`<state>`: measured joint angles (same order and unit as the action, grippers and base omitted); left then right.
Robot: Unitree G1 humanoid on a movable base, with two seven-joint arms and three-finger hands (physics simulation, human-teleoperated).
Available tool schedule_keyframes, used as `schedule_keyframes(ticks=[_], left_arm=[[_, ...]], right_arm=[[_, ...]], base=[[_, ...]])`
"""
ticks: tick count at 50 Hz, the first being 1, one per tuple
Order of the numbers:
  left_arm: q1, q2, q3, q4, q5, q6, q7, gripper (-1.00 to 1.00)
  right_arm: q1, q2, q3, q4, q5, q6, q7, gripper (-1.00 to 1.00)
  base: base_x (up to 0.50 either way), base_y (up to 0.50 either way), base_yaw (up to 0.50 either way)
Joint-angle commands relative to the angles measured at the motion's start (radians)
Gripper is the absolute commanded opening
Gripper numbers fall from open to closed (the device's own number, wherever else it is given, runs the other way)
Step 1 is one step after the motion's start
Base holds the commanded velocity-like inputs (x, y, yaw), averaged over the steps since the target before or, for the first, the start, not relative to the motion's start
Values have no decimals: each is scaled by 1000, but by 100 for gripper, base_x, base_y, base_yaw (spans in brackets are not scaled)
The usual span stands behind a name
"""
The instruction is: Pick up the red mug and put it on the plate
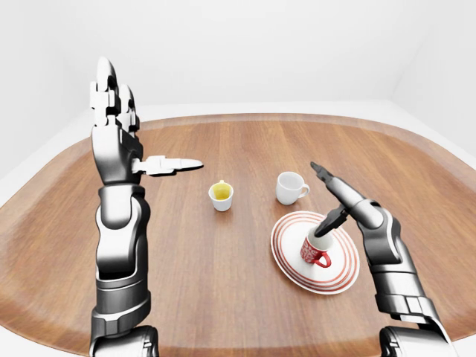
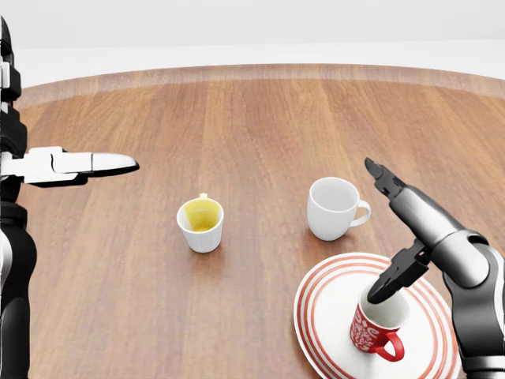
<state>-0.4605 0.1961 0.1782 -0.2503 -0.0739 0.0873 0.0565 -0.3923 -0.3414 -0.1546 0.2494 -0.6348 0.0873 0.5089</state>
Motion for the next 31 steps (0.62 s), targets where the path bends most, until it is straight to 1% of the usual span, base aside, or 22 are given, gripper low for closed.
schedule_keyframes(ticks=[1,8,17,22,26,31], left_arm=[[-34,18,9,-56,-10,0,1,100],[-72,32,10,-109,-12,0,3,100],[-150,55,19,-179,-19,0,3,100],[-167,61,17,-213,-24,0,7,100],[-170,59,11,-223,-20,0,6,100],[-177,55,8,-226,-16,0,5,100]], right_arm=[[-28,-28,-38,-212,0,0,121,100],[-125,-77,-66,-353,35,0,189,100],[-230,-127,-72,-440,74,0,189,100],[-276,-160,-71,-513,83,0,189,100],[-293,-186,-72,-560,86,0,189,100],[-289,-189,-73,-587,90,0,189,100]], base=[[0,0,0],[0,0,0],[0,0,0],[0,0,0],[0,0,0],[0,0,0]])
